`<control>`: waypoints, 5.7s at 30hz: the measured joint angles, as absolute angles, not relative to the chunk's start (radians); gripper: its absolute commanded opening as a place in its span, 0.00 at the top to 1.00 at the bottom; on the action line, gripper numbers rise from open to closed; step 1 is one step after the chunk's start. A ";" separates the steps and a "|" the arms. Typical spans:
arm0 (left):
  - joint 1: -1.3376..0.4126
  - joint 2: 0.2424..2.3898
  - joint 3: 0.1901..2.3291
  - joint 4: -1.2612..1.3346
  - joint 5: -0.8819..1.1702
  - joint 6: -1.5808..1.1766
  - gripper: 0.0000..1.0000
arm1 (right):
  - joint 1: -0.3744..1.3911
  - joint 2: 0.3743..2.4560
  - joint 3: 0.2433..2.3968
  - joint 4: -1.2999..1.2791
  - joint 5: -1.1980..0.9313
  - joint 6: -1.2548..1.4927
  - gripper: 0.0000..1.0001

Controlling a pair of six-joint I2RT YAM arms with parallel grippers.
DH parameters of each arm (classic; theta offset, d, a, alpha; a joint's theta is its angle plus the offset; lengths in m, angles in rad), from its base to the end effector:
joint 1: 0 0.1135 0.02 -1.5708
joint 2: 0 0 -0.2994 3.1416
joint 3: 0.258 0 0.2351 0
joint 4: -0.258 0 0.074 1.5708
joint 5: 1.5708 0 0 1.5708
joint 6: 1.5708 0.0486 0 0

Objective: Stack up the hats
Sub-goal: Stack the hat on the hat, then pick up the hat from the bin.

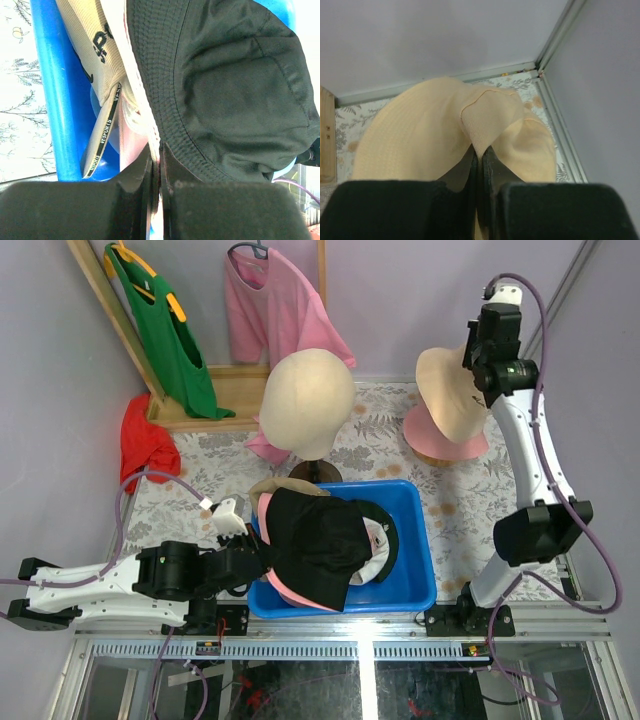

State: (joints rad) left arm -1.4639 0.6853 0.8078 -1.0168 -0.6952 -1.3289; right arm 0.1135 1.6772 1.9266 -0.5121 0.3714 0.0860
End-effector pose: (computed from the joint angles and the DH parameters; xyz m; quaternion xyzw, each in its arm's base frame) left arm 0.0391 -0.0724 0.3035 -0.0530 0.8925 -0.2515 0.3706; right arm 0.3721 0.0247 0.4945 0.1016 0.7815 -0.0863 0.6096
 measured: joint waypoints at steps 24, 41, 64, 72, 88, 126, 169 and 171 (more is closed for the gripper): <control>-1.464 0.684 0.807 -1.025 -0.696 -1.369 1.00 | 0.197 1.842 1.934 -0.503 0.245 0.097 0.99; -1.464 0.682 0.799 -1.011 -0.695 -1.364 1.00 | 0.236 1.824 1.776 -0.487 0.277 0.081 0.34; -1.464 0.674 0.799 -0.975 -0.678 -1.297 1.00 | 0.236 1.591 1.823 -0.593 0.279 0.146 0.30; -1.464 0.675 0.799 -0.967 -0.668 -1.285 1.00 | 0.236 1.592 1.773 -0.583 0.277 0.154 0.33; -1.464 0.635 0.763 -0.943 -0.653 -1.286 1.00 | 0.235 1.604 1.494 -0.526 0.362 0.132 0.32; -1.464 0.569 0.679 -0.771 -0.658 -1.203 1.00 | 0.515 0.978 1.019 -0.413 -0.170 0.540 0.29; -1.464 0.590 0.676 -0.730 -0.671 -1.227 0.76 | 0.990 1.115 0.999 -0.500 0.054 0.656 1.00; -1.464 0.589 0.676 -0.731 -0.671 -1.231 0.76 | 0.990 1.114 1.009 -0.517 0.066 0.655 1.00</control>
State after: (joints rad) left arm -1.4635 0.5888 0.6762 -0.7311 -0.6708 -1.2312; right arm 0.9901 1.1137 1.0088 -0.5171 0.0662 0.6552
